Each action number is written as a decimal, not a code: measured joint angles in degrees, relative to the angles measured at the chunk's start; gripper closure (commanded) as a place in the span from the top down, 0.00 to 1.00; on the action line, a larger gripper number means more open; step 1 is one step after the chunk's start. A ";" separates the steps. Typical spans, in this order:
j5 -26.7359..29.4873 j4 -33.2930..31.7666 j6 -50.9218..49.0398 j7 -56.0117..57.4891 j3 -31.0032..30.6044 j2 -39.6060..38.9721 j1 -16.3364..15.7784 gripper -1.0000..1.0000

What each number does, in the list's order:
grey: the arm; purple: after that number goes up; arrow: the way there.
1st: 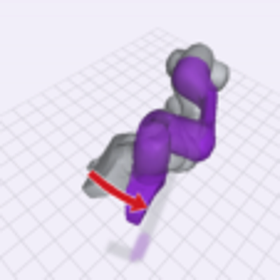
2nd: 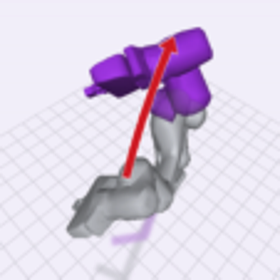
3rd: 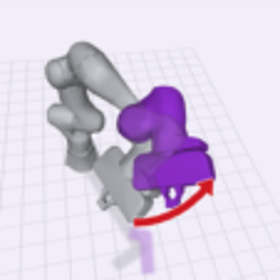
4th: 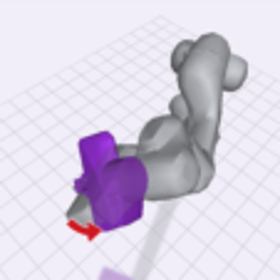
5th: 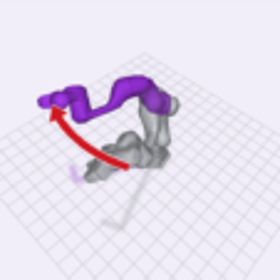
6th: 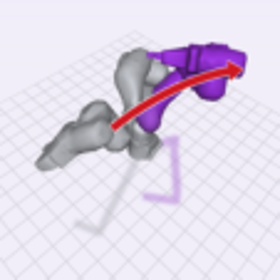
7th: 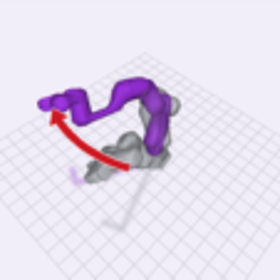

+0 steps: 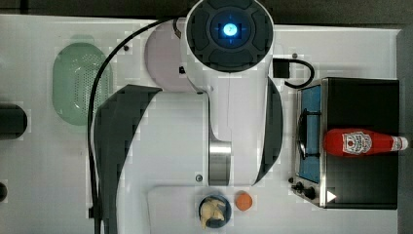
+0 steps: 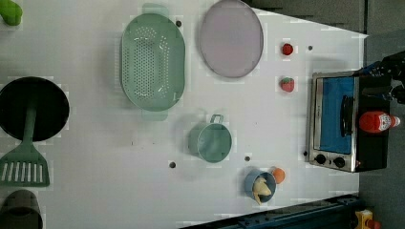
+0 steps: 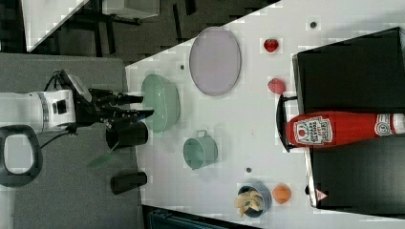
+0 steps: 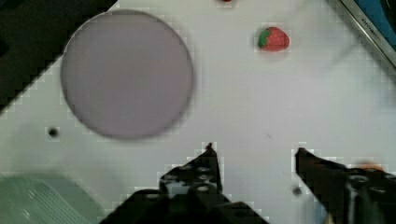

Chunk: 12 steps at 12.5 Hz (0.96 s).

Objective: Pick Ketchup from oven and place it on table.

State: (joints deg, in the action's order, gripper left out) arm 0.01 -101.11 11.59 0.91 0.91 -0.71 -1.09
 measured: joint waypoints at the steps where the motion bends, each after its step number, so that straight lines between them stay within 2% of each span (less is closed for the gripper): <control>1: 0.53 -5.88 -2.81 -0.12 0.84 4.84 -0.39 0.79; 3: -0.30 -13.93 -7.09 -0.19 1.33 15.75 0.95 1.00; 4: 0.22 -15.50 -6.84 -0.19 2.02 20.07 1.21 1.00; 6: 0.90 -13.93 -4.76 -0.18 3.19 24.55 2.37 1.00; 8: 1.72 -11.25 -1.46 -0.22 6.22 24.24 2.24 1.00; 12: 0.03 -12.76 3.73 -0.38 14.62 20.56 4.48 1.00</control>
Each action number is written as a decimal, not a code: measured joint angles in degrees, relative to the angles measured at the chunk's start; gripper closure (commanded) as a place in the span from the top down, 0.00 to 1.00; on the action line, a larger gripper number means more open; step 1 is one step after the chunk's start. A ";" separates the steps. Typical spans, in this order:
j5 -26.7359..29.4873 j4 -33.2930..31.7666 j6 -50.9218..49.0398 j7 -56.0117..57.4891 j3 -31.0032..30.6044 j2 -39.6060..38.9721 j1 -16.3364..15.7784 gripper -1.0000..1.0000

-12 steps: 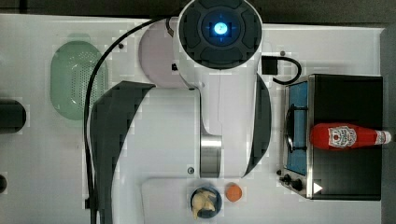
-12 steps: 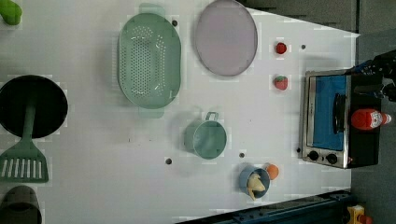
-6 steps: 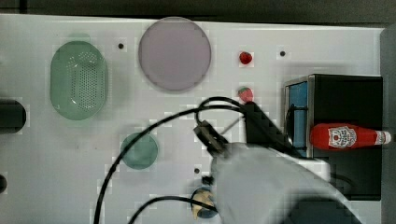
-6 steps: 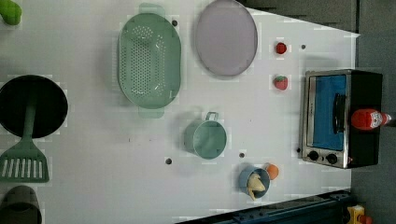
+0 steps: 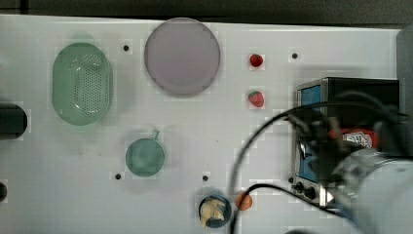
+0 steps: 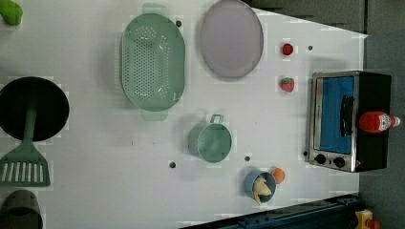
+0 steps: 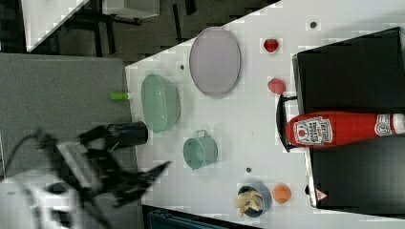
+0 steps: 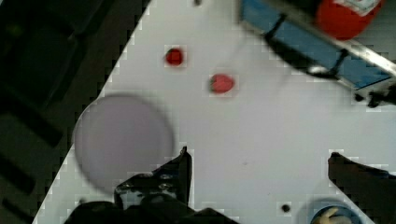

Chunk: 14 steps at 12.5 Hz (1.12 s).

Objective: Pick Ketchup from oven and place it on table.

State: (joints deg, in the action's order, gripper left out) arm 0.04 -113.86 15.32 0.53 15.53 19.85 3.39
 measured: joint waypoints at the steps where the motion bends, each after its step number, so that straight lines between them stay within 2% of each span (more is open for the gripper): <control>1: 0.20 0.34 0.57 0.08 2.15 -2.36 0.73 1.00; 6: 0.11 -1.62 4.81 -0.01 13.23 -14.33 1.50 1.00; 9: 1.39 -0.62 14.28 0.08 15.72 -18.27 1.82 1.00; 11: 0.57 2.18 16.58 0.08 16.48 -22.54 2.26 1.00; 14: 5.49 2.41 19.09 -0.82 18.10 -27.72 2.33 1.00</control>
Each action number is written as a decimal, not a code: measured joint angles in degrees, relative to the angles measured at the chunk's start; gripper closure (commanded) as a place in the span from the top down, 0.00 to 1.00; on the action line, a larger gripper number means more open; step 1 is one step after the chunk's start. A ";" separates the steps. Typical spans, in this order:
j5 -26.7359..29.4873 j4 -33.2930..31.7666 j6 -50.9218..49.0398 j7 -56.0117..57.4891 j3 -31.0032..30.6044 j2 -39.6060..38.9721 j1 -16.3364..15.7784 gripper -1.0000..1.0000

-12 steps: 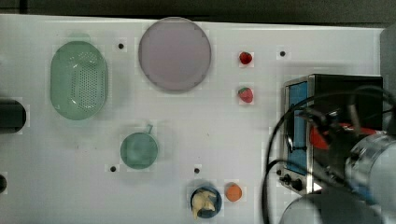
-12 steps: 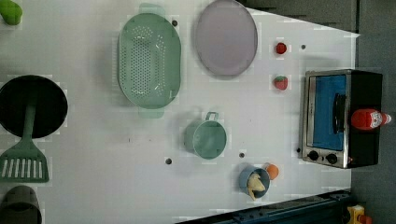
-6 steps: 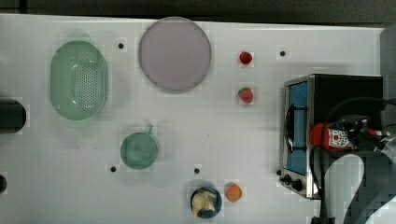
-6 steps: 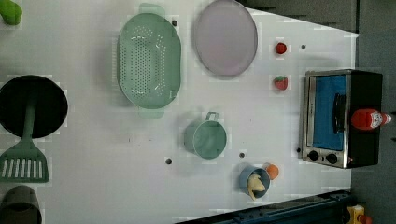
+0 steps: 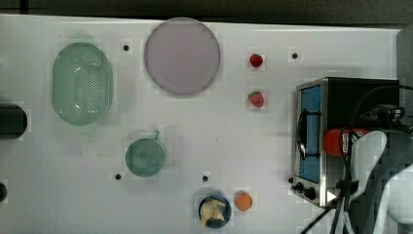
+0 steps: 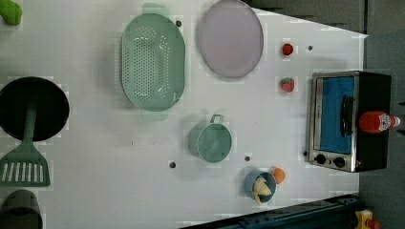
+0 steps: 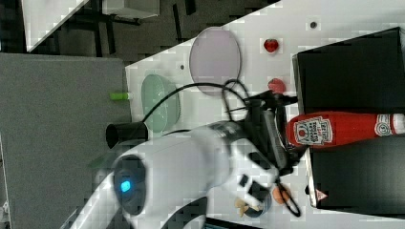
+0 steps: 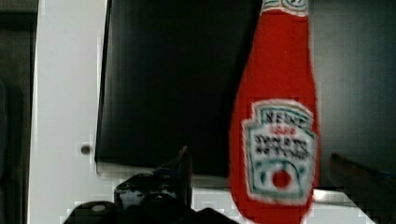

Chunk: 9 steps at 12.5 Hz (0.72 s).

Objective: Pick Ketchup from oven and place it on table.

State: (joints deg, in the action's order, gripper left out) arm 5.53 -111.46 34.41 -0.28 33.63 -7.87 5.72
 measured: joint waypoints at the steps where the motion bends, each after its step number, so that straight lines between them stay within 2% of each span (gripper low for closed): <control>1: 0.64 -0.06 -0.34 -0.26 0.56 -2.15 0.13 1.00; 2: 2.45 -0.11 -0.17 -0.42 1.31 -4.21 0.06 1.00; 4: 2.32 0.22 0.22 -0.49 1.79 -7.45 0.64 1.00; 8: 4.51 0.00 -0.48 -0.53 1.96 -9.88 0.69 1.00; 9: 4.65 -0.06 -0.17 -0.59 1.87 -9.84 0.57 0.96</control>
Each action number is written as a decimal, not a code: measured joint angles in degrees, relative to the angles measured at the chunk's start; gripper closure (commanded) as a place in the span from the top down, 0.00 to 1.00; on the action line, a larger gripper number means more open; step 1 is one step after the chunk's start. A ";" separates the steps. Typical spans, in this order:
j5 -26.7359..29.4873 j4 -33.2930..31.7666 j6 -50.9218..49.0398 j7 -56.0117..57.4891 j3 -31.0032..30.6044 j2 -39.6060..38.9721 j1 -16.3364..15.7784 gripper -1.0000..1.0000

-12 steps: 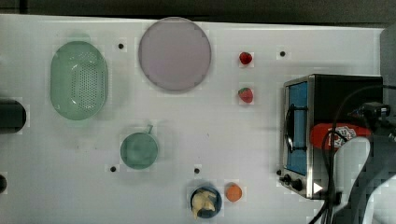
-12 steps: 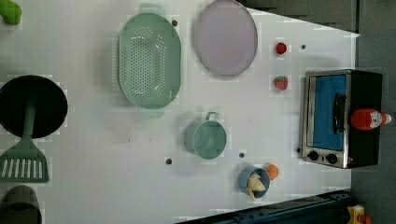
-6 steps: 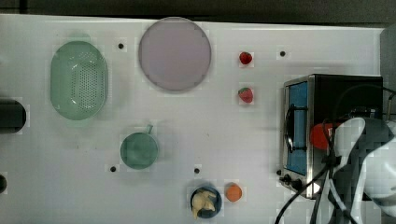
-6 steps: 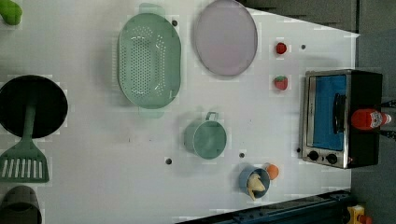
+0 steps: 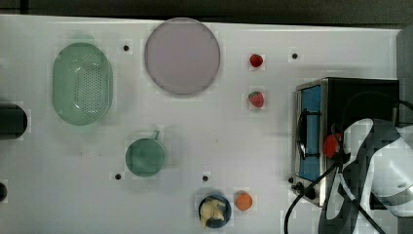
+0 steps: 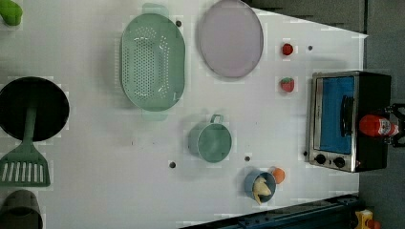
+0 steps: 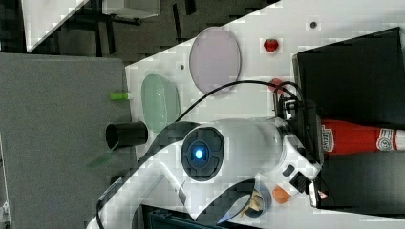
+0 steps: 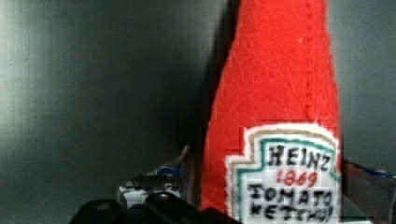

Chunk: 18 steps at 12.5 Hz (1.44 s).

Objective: Pick Ketchup from oven and place it on table.

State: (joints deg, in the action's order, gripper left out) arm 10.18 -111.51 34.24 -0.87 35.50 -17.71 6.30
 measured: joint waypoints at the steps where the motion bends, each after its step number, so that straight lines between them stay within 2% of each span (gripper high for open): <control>1: -0.24 0.00 0.39 -0.09 -0.11 0.00 -0.09 0.85; 2: -0.43 0.06 0.42 -0.09 -0.78 0.17 0.14 0.72; 3: 0.32 0.11 1.01 -0.12 -1.34 0.25 0.41 0.64; 7: 1.44 1.85 0.64 -0.53 -0.42 -0.91 0.47 0.64; 9: -1.76 3.30 -2.99 -0.54 -1.23 -0.85 0.98 0.64; 11: -3.41 7.61 -9.39 -0.55 -1.71 -0.52 -0.04 0.64; 12: -5.50 9.57 -12.97 -0.56 -2.10 0.88 -1.01 0.64; 14: -5.56 12.09 -18.93 -0.24 -2.32 5.79 -4.44 0.64; 15: -5.12 14.10 -21.31 -0.22 -3.80 7.91 -4.96 0.64; 18: -6.31 17.40 -21.27 3.02 -8.84 12.51 -7.89 0.64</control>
State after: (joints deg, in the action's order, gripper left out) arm 3.87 -94.11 12.97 2.15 26.66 -5.20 -1.59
